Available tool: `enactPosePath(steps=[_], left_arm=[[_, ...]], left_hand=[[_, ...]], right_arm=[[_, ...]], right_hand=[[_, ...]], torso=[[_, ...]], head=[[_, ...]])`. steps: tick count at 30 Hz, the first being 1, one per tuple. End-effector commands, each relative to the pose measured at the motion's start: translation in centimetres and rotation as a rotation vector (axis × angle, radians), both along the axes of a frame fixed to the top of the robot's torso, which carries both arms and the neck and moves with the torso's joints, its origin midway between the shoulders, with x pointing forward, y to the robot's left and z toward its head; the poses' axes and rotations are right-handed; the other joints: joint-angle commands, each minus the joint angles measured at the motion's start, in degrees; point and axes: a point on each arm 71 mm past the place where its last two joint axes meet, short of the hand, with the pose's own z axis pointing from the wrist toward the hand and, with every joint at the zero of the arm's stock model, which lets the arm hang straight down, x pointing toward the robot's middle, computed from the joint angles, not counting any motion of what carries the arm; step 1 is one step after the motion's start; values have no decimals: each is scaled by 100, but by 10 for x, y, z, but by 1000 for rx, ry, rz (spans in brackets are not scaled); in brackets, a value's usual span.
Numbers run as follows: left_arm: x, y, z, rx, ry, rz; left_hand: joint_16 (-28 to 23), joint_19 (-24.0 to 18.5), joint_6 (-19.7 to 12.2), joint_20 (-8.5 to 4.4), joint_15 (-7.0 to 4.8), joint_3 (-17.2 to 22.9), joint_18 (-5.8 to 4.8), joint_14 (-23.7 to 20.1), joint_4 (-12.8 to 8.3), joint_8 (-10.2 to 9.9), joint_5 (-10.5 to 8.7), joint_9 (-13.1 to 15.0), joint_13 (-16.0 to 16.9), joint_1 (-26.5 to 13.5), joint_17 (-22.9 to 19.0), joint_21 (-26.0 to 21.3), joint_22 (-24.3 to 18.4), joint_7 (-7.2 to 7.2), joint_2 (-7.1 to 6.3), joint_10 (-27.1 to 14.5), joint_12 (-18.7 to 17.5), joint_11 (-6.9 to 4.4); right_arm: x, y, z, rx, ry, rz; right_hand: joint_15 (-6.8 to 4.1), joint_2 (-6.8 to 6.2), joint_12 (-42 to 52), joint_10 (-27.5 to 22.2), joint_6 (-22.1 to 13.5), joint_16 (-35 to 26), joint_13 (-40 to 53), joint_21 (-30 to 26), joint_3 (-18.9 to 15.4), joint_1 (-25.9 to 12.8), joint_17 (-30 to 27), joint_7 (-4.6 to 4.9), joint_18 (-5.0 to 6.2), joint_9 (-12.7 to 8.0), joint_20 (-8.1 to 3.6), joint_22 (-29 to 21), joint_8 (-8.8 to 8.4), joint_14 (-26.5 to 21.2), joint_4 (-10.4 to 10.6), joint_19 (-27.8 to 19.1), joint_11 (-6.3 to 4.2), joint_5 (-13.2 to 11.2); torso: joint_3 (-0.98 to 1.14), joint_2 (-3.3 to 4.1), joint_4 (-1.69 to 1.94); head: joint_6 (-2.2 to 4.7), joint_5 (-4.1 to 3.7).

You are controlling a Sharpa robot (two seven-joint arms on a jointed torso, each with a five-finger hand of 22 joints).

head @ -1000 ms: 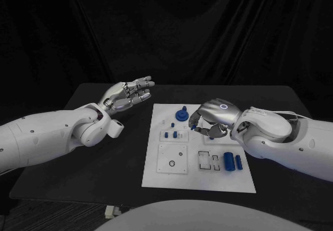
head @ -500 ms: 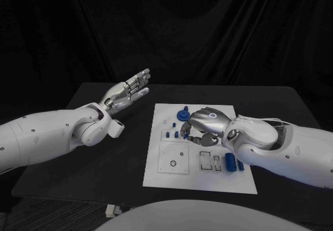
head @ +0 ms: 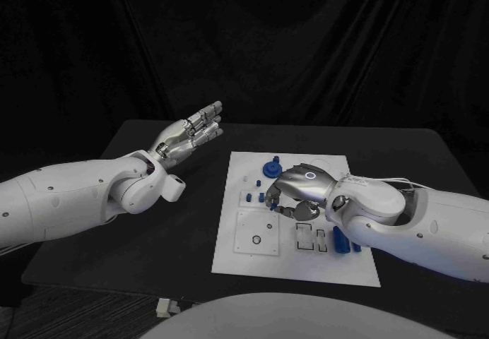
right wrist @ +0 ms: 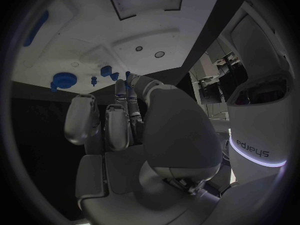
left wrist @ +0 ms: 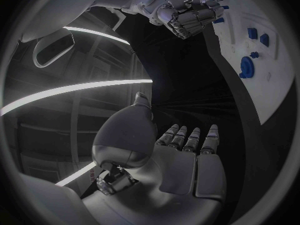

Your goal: Assemble the parts on the task board

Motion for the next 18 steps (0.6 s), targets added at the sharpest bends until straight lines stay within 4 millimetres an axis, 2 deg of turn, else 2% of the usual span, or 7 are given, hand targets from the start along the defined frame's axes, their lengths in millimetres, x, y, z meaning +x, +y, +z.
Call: enactPosePath(steps=[1,3,6,10,13,18], left_arm=[[-1,0,4,-70,-26,-6],[-1,0,4,-70,-23,-7],[-1,0,4,-70,-19,-8],[-1,-1,3,-70,-17,-10],[0,-1,3,-70,-15,-10],[0,-1,3,-70,-14,-11]], left_hand=[[-21,2,98,-58,-7,80,41,-2,-4,9,440,14,9,322,-5,-16,-11,20,40,-20,68,62],[-21,4,147,-57,-9,89,42,-2,0,14,653,20,11,493,-5,-15,-15,99,63,-19,88,55],[-21,7,216,-47,6,77,42,-2,0,24,789,29,12,609,-5,-14,-15,212,92,-21,100,59],[-21,8,221,-43,40,61,44,-2,-4,21,1006,27,13,786,-5,-13,-23,167,125,-23,113,115],[-21,10,226,-41,50,53,44,-2,1,21,1044,27,12,833,-5,-12,-22,102,139,-26,111,140],[-21,10,230,-40,53,51,44,-2,-1,22,1054,28,13,845,-5,-12,-22,95,139,-25,117,142]], right_arm=[[-1,0,-7,-39,16,-12],[-2,0,-9,-41,21,-11],[-4,1,-11,-46,20,-6],[-5,2,-14,-51,17,-1],[-6,2,-15,-55,19,2],[-8,4,-17,-59,23,7]], right_hand=[[49,4,18,0,-21,15,2,-22,27,-41,237,26,-28,6,39,949,7,276,2,4,36,-14],[52,6,21,2,-30,10,2,-32,30,-42,232,28,-26,7,43,946,2,273,-2,0,37,-15],[57,10,23,4,-39,4,4,-44,32,-46,223,32,-24,8,46,943,-4,270,-4,-5,37,-16],[61,12,25,4,-44,2,4,-49,34,-48,221,34,-23,9,49,942,-7,269,-5,-7,38,-16],[61,13,25,5,-45,1,4,-50,34,-48,220,35,-23,9,50,942,-8,268,-5,-7,38,-16],[61,13,26,6,-46,-2,5,-53,34,-49,217,35,-22,10,50,941,-8,268,-6,-9,39,-16]], torso=[[-2,1,-1],[-3,0,1],[-3,-4,2],[-1,-2,1],[-1,-2,1],[0,-1,-4]], head=[[0,22],[0,36],[0,60],[0,60],[0,57],[0,74]])
